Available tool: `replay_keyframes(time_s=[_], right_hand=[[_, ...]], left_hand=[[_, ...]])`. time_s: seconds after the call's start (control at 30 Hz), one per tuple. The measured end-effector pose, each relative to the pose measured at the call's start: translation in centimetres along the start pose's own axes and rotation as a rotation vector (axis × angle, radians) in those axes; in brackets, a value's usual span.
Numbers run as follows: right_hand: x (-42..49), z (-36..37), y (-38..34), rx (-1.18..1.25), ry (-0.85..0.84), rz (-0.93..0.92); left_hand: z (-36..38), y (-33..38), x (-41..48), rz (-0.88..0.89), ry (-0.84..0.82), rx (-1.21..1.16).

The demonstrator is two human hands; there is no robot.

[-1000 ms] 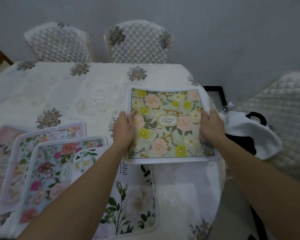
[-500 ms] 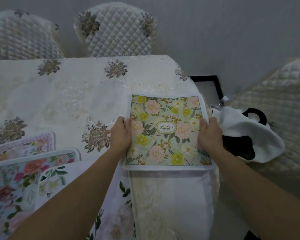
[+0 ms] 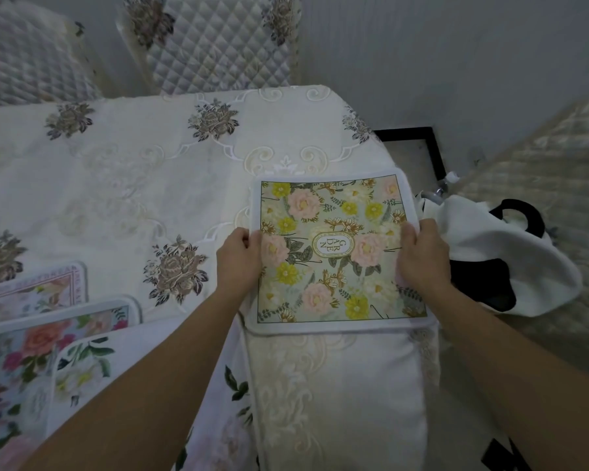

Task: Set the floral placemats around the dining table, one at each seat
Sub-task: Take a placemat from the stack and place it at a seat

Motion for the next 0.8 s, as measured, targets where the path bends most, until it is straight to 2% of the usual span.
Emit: replay_keyframes(time_s=[0.2, 0.5, 0.8], right_hand=[[-0.4, 0.3, 0.2, -0.037, -0.006, -0.014], [-0.7, 0.0, 0.9, -0.016, -0.030, 0.014], [-1.0, -0.5, 2.1, -0.025, -0.043, 0.036]], left_hand=[[-1.0, 0.0, 0.6, 0.068, 0.036, 0.150], [-1.6, -0.7, 0.4, -0.010, 0.009, 0.109], [-1.9, -0.6, -0.4, 0.001, -0.062, 0.117]])
Point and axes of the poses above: each hand's wrist, its own x-axis towards the middle knuckle, its own z-axis out of the palm, y = z × x, the point moved 9 cm from there along x, towards the middle knuckle, and after that the axes turned 6 degrees about z, right-handed, at the moved point
